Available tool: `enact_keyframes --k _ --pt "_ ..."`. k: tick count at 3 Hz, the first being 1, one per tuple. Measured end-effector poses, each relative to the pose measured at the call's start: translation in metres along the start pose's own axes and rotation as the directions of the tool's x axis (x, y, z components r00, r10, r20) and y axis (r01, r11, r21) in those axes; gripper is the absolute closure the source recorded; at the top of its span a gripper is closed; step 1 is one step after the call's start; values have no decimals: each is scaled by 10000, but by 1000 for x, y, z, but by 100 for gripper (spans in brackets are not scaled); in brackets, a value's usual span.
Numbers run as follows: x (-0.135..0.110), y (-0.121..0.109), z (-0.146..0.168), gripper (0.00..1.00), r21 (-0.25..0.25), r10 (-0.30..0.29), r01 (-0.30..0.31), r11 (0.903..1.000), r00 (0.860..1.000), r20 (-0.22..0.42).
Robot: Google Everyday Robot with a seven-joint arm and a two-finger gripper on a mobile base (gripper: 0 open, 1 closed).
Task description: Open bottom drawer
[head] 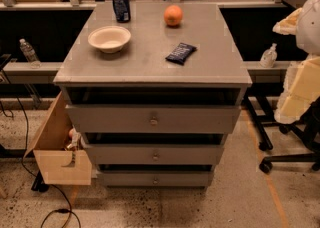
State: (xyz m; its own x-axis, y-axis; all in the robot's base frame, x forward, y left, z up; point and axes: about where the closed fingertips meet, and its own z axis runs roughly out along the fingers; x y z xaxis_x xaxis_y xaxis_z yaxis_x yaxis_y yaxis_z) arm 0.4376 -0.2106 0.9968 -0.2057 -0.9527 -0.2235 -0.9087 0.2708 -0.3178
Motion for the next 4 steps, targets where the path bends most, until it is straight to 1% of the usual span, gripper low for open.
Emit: enact_keyframes --k 1,2,3,4 --pt "0 0 0 0 27 18 -18 10000 10000 43" --pt "5 9 30 0 -250 -9 22 9997 9987 505" --pt "10 28 88 0 -844 286 -167 9963 9894 1422" --pt "12 45 139 0 -1105 938 -694 9914 9679 2330"
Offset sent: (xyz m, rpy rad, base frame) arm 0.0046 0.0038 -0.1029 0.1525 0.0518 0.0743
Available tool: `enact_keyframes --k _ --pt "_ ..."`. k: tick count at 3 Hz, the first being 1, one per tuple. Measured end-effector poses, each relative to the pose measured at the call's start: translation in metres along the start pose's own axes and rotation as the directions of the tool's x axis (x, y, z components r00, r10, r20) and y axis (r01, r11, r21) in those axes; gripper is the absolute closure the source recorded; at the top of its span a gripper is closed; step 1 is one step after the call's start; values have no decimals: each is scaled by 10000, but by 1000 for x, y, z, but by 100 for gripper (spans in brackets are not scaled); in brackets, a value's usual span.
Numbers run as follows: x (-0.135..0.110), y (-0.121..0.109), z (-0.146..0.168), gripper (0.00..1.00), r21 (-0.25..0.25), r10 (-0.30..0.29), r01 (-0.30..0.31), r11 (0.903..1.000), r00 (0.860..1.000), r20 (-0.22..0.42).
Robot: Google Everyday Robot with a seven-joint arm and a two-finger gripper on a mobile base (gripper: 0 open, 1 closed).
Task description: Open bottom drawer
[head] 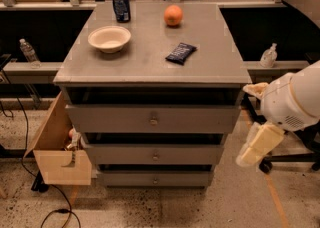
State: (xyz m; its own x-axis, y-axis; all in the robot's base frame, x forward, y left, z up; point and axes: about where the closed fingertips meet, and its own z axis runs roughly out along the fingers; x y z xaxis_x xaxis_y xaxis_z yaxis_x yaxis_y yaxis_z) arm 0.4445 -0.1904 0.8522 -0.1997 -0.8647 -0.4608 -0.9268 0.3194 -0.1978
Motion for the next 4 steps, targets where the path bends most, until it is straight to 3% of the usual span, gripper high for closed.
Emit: enact_keyframes --k 1,2,3,4 --pt "6 10 42 0 225 555 -579 9981 9939 948" --pt "6 11 42 0 202 544 -565 9982 9941 934" --pt "7 22 65 0 -377 269 -231 9990 9942 1043" --pt "15 53 127 0 -1797 -202 387 9830 9944 1041"
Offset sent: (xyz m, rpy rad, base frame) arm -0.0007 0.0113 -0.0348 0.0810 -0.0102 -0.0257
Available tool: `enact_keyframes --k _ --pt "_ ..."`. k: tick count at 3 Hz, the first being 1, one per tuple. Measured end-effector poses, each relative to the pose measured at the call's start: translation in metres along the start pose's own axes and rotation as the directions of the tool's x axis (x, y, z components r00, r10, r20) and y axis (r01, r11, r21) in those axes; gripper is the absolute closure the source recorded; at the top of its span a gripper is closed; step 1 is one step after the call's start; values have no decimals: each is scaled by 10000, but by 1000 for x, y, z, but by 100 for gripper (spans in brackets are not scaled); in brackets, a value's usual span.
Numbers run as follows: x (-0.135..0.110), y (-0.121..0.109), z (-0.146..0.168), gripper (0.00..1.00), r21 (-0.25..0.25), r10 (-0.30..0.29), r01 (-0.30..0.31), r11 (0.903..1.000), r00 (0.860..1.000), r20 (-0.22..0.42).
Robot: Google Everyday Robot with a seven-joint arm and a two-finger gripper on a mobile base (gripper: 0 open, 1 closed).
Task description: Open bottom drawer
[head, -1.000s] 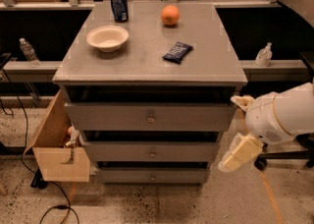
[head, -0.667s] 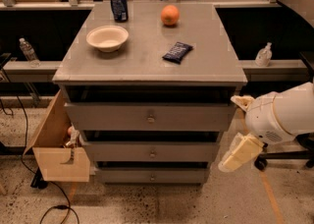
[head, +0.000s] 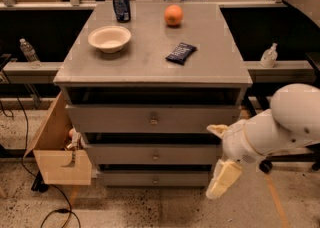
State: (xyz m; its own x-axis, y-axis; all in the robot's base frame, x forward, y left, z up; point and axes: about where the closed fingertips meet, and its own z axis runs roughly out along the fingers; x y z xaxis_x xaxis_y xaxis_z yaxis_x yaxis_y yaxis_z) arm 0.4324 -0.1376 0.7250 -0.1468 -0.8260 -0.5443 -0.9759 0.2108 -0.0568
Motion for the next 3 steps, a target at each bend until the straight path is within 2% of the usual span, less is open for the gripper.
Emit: enact_keyframes --k 1,2,3 --pt "22 20 59 0 -1156 167 -131 9932 9994 304" --pt "39 31 118 0 -1668 428 -368 9853 9986 321" --pt "51 28 166 0 -1431 819 -727 9870 9949 589"
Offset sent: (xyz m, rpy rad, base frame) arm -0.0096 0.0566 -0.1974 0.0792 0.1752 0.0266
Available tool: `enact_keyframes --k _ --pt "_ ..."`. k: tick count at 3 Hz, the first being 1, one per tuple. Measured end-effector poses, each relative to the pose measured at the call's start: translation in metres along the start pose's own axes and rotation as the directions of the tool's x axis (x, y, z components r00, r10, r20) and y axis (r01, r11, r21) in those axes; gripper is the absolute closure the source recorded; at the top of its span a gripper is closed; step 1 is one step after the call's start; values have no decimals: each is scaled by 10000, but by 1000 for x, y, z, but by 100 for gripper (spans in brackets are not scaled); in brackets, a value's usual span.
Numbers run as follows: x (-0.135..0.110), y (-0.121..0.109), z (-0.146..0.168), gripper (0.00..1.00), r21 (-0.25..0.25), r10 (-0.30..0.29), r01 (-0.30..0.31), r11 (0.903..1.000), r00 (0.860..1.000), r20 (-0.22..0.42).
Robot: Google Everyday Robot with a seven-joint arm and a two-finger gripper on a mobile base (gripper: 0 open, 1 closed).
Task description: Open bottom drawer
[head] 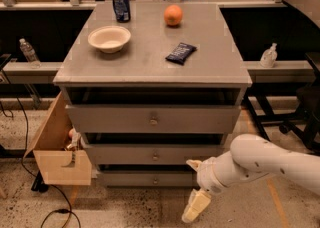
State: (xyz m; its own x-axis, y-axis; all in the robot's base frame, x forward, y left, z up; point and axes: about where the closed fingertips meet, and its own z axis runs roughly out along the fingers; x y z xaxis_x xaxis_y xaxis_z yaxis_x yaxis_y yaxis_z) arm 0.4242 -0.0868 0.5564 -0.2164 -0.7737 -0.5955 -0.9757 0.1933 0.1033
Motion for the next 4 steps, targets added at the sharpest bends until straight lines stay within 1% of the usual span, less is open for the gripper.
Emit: enact_keyframes --k 1,2,3,4 --pt "9 -7 48 0 39 183 -185 9998 9991 383" --pt "9 -7 49 0 40 188 -190 9998 9991 379" --pt "36 -24 71 0 108 26 -25 9999 10000 -94" --pt "75 -46 101 0 14 34 -33 10000 9983 -589"
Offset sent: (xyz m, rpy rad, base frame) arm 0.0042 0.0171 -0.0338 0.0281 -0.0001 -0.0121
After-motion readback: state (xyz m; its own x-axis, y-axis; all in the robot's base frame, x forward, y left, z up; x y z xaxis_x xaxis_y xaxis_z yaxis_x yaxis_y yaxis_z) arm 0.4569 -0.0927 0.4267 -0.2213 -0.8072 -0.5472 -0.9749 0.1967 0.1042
